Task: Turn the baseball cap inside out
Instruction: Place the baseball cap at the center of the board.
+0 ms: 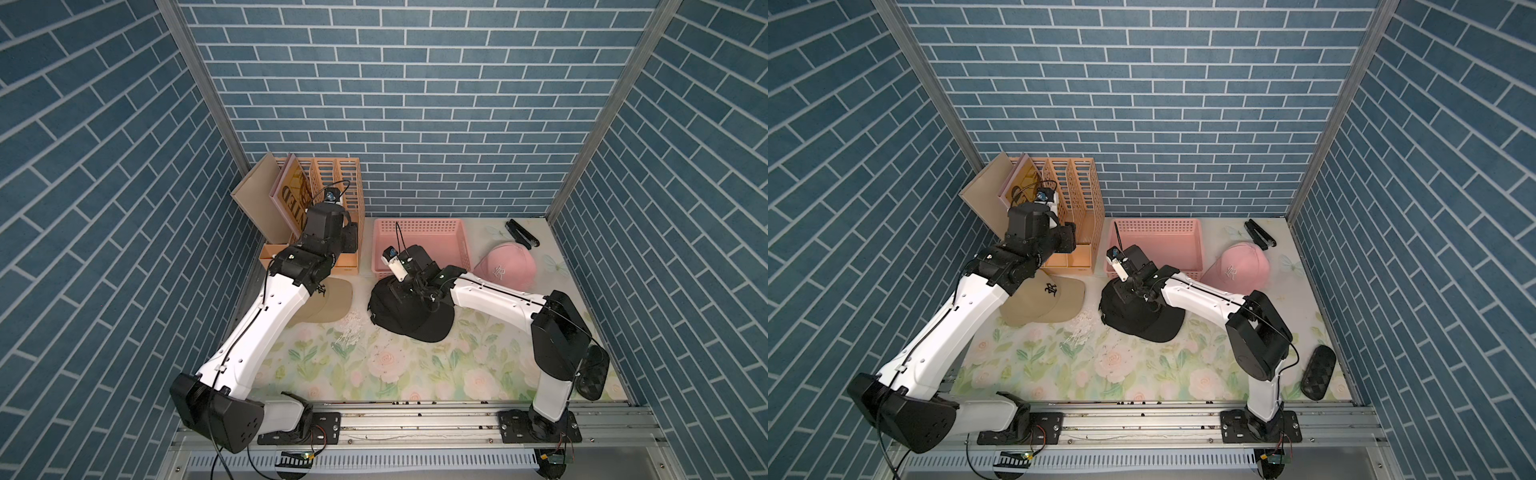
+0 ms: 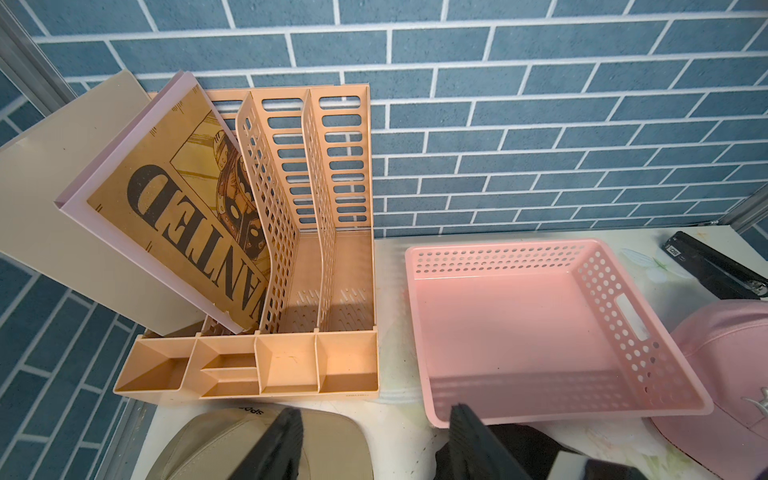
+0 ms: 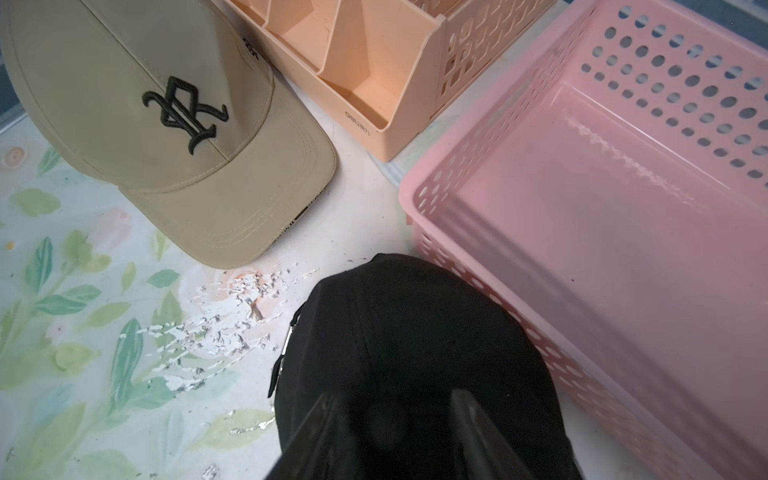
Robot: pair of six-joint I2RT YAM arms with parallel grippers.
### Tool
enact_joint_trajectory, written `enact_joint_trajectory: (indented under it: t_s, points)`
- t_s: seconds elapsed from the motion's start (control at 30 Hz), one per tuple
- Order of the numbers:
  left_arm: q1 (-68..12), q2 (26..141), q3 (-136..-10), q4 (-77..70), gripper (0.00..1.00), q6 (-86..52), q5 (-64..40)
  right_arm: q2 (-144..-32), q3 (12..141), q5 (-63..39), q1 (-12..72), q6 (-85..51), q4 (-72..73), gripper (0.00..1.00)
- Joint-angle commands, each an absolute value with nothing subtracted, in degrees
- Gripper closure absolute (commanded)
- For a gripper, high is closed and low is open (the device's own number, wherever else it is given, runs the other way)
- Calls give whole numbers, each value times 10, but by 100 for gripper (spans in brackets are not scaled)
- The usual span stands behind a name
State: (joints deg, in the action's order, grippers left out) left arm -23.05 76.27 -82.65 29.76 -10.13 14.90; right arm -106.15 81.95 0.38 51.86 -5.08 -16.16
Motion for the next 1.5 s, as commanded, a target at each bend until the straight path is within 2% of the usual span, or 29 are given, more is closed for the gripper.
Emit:
enact_joint_trajectory:
  t_s: [0.0,0.2,0.47,0.8,0.83,0.97,1.03,1.13,1.2,1.23,1.27,1.3,1.47]
  points:
    - [-228,753,-822,304,40,-105,143,-1074,835,6,519,-39,-176,54]
    - [-227,753,-820,300,40,-104,142,-1082,838,2,515,-44,-180,63]
    - [-227,753,-819,296,40,-103,141,-1076,831,-31,502,-58,-175,83]
    - [-226,755,-820,292,40,-104,138,-1059,819,-68,487,-63,-167,90]
    - [-225,756,-820,293,40,-104,138,-1055,816,-68,484,-65,-163,89]
    - [-226,755,-812,298,40,-102,129,-1011,776,-107,451,-105,-123,72]
    - [-226,753,-799,300,40,-101,123,-975,735,-134,423,-131,-92,69]
    - [-227,747,-773,301,40,-100,116,-930,687,-135,387,-154,-86,56]
    - [-230,742,-756,302,38,-101,109,-909,654,-144,368,-172,-91,52]
    - [-233,738,-744,302,31,-101,105,-897,631,-153,359,-183,-89,51]
    - [-234,735,-732,302,6,-101,101,-885,605,-156,353,-194,-83,50]
    - [-237,732,-723,304,0,-101,99,-876,583,-157,349,-201,-80,50]
    - [-278,715,-643,291,0,-118,125,-834,469,-190,336,-246,-53,51]
